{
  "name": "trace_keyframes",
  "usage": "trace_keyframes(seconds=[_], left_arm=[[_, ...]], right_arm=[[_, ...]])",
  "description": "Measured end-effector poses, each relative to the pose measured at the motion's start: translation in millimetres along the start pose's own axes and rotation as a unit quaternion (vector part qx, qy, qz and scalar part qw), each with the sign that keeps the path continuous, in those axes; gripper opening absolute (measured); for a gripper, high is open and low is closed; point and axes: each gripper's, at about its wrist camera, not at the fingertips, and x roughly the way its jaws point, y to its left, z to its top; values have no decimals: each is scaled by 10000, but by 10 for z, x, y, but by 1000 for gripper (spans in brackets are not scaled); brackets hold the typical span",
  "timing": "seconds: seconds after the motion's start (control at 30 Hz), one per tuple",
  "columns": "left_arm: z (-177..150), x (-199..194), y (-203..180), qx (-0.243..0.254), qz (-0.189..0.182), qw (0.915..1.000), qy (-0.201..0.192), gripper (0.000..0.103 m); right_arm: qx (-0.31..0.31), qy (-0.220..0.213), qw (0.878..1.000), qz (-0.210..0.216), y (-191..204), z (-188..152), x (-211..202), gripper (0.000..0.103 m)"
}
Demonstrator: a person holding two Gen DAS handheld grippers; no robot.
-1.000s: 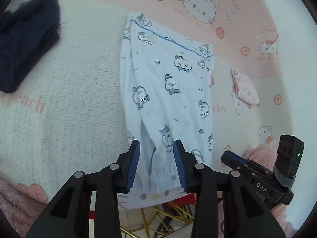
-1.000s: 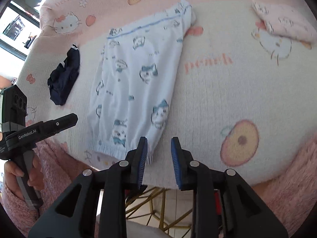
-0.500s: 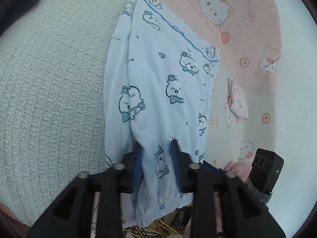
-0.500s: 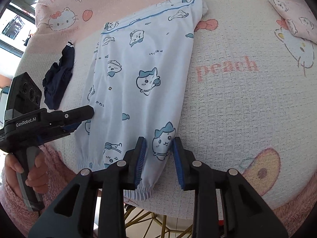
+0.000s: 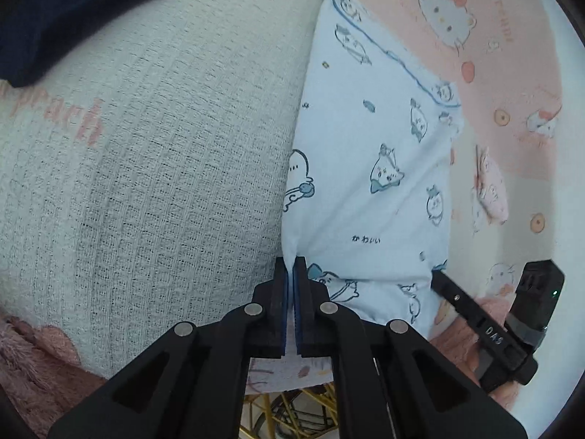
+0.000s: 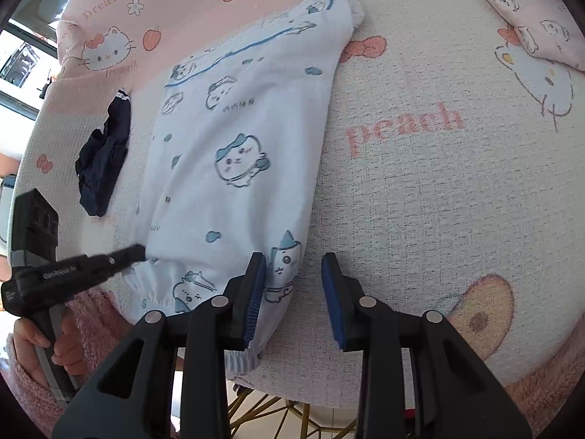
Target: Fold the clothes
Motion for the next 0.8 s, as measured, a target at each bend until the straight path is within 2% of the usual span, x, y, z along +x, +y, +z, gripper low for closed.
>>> trace_keyframes(seconds=[0.03, 0.1, 0.13, 0.17, 0.23, 0.3, 0.37, 0.4, 0.43, 0.5, 0.57, 0.63, 0.7, 0.8], left_arm=[[16, -48, -2, -65, 33, 10000, -41, 8], [45, -219, -121, 231, 306, 9981, -475, 29], [56, -307, -192, 432, 386, 9957, -718, 34], [62, -337, -251, 575, 291, 9946, -807, 38], [69, -323, -344, 746, 102, 9938, -819, 39], [92, -167, -340, 744, 94, 9959, -511, 39], [100, -57, -322, 770, 351, 9960, -295, 39], [109, -10, -315, 784, 460, 9957, -201, 39], [168, -55, -322, 812, 363, 9957, -256, 39], [291, -144, -338, 872, 178, 9953, -369, 39], [564, -214, -393, 1073, 353, 9917, -607, 39], [868, -265, -469, 1311, 637, 9854, -882, 39], [1192, -256, -520, 1475, 772, 9798, -1111, 39], [1623, -173, -520, 1612, 706, 9781, -1110, 39]], right_arm=[[-35, 16, 9999, -132, -1, 0, -4, 32], [-49, -60, 9996, -261, 6, -12, -52, 33], [-71, -134, 9994, -306, 16, -22, -88, 33], [-168, -248, 9989, -348, 51, -35, -131, 33], [-480, -431, 9971, -412, 174, -62, -187, 33], [-789, -256, 9956, -435, 323, -98, -111, 37], [-1084, -35, 9925, -558, 449, -148, -17, 38], [-1202, 176, 9890, -839, 460, -203, 67, 38], [-1315, 252, 9857, -1020, 465, -252, 99, 37], [-1293, 196, 9867, -964, 422, -265, -4, 38], [-1082, 143, 9917, -676, 336, -134, -123, 38], [-973, -60, 9926, -718, 275, 181, -208, 38], [-864, -263, 9930, -759, 214, 496, -292, 38], [-720, -598, 9909, -964, 158, 1030, -349, 38]])
